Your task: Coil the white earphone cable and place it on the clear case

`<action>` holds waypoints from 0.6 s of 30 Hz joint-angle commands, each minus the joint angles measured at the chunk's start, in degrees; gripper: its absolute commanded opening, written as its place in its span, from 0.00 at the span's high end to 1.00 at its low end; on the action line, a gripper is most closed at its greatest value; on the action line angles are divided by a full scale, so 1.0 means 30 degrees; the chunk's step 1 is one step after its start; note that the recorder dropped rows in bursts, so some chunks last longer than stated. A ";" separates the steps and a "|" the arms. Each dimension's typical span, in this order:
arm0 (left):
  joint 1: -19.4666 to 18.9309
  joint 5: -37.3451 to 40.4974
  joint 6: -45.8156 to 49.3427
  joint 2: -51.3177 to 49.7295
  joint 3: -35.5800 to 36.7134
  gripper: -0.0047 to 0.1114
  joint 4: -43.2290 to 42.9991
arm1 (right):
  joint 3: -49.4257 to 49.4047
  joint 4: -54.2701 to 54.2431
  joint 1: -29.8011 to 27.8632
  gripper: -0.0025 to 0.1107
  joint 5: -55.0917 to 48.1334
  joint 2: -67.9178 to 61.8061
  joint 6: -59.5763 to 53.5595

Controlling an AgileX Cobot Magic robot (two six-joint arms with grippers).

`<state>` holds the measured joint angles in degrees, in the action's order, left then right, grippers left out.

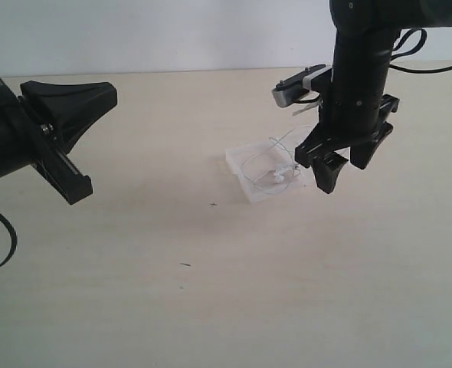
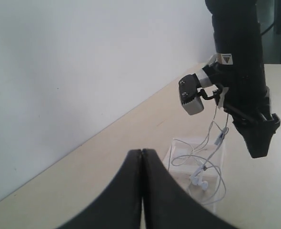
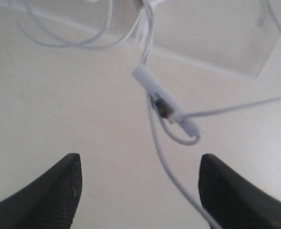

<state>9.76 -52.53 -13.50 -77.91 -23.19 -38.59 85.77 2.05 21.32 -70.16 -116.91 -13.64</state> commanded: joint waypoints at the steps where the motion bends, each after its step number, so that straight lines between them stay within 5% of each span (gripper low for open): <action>1: -0.0034 -0.0264 -0.0209 -0.0034 0.0099 0.96 0.0020 | 0.0598 0.1476 -0.0005 0.39 0.0067 -0.0556 -0.0476; 18: -0.0034 -0.0515 -0.0206 -0.0034 0.0099 0.96 -0.0053 | 0.0643 1.1901 0.3437 0.39 0.0067 -0.1679 -0.2226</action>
<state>9.76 -53.08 -13.50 -77.91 -23.19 -38.76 87.18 34.57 31.24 -70.16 -122.02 -17.89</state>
